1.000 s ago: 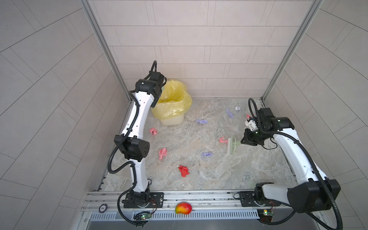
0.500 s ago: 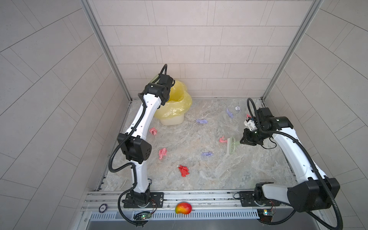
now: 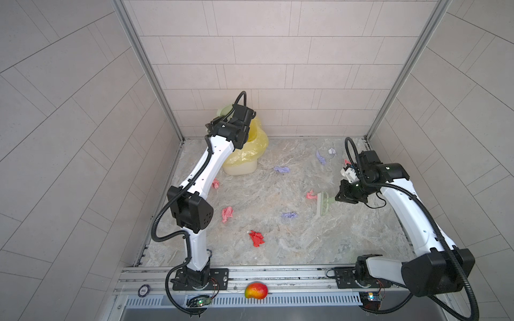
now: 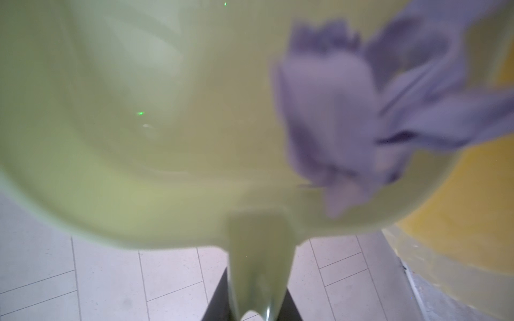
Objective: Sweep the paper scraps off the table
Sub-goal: 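Tip the dustpan over the yellow bin with the left gripper to empty it, then lower the dustpan by the pink scrap while the right gripper moves the brush behind it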
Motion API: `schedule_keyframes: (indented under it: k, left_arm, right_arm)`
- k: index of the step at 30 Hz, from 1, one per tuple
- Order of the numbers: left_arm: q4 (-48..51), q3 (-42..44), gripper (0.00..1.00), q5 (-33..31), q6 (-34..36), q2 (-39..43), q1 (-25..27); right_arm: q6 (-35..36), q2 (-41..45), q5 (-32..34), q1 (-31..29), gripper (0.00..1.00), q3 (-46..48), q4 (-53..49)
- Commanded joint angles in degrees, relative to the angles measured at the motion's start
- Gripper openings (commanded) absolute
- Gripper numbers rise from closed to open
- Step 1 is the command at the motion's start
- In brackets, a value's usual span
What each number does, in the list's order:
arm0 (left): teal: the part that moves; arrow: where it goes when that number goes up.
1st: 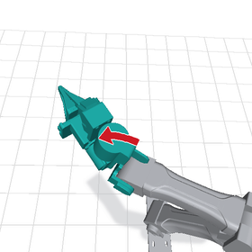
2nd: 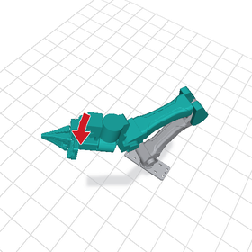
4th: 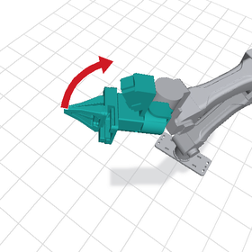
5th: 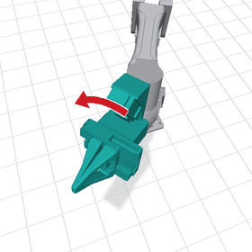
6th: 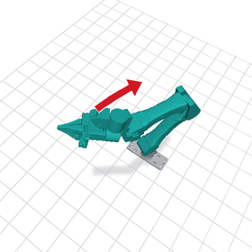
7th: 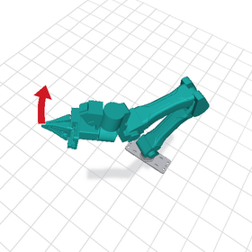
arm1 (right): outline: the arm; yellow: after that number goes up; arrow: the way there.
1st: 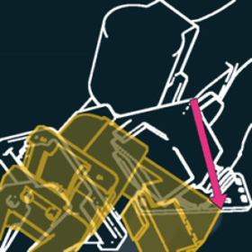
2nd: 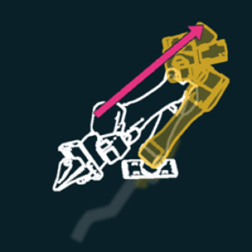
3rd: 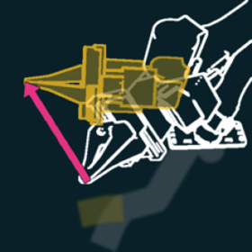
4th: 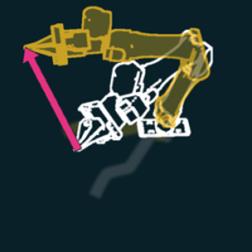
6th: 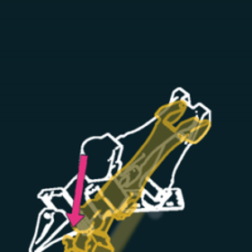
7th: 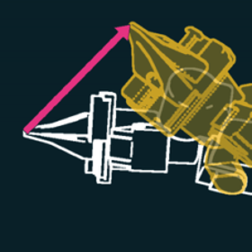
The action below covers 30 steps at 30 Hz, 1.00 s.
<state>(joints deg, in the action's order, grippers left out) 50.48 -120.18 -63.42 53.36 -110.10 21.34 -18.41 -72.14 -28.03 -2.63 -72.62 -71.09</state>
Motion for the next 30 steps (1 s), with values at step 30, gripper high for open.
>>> schedule_keyframes:
  k: [30]
  left_arm:
    - [-2.50, 0.42, 0.00, 1.09, -6.33, 8.10, 4.96]
  right_arm:
    - [2.93, 2.29, 4.19, -0.35, 0.00, -2.50, -2.67]
